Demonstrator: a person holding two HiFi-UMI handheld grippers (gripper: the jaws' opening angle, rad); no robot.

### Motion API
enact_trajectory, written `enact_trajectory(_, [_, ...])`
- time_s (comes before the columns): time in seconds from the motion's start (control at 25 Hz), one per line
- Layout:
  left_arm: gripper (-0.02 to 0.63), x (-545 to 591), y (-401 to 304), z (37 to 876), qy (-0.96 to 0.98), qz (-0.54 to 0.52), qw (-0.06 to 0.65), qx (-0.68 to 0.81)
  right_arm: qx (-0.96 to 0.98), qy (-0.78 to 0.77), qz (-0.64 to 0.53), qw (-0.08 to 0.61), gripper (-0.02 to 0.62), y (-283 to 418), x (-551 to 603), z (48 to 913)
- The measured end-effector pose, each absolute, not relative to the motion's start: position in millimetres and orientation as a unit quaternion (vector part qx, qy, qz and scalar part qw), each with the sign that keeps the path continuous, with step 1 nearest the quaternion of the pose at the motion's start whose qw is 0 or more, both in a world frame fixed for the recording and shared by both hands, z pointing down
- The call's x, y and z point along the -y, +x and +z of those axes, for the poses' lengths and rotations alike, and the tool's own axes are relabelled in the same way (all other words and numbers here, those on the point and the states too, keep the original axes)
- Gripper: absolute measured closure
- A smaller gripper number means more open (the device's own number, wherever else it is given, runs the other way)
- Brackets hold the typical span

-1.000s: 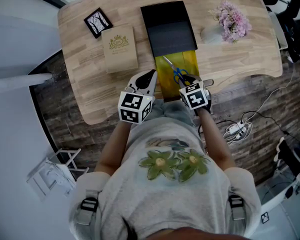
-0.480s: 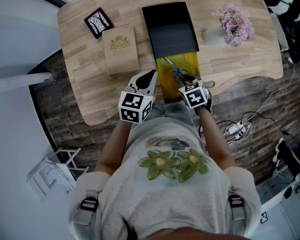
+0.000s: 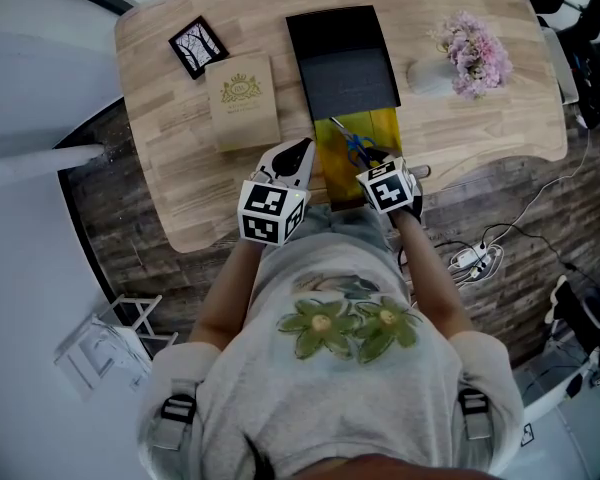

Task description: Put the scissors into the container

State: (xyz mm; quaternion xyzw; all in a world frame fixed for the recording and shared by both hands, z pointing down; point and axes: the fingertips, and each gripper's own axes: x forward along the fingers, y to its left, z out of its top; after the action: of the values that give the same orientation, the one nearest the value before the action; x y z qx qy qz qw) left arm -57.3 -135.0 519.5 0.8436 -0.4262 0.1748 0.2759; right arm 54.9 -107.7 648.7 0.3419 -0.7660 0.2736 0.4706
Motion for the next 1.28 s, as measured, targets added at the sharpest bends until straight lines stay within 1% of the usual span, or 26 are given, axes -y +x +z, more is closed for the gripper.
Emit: enact_trajectory(1.28, [0.598,150,-60,536,0.839,0.18,0.293,0.421,0.745,0.311,0.291,0.513,0.52,48,110,673])
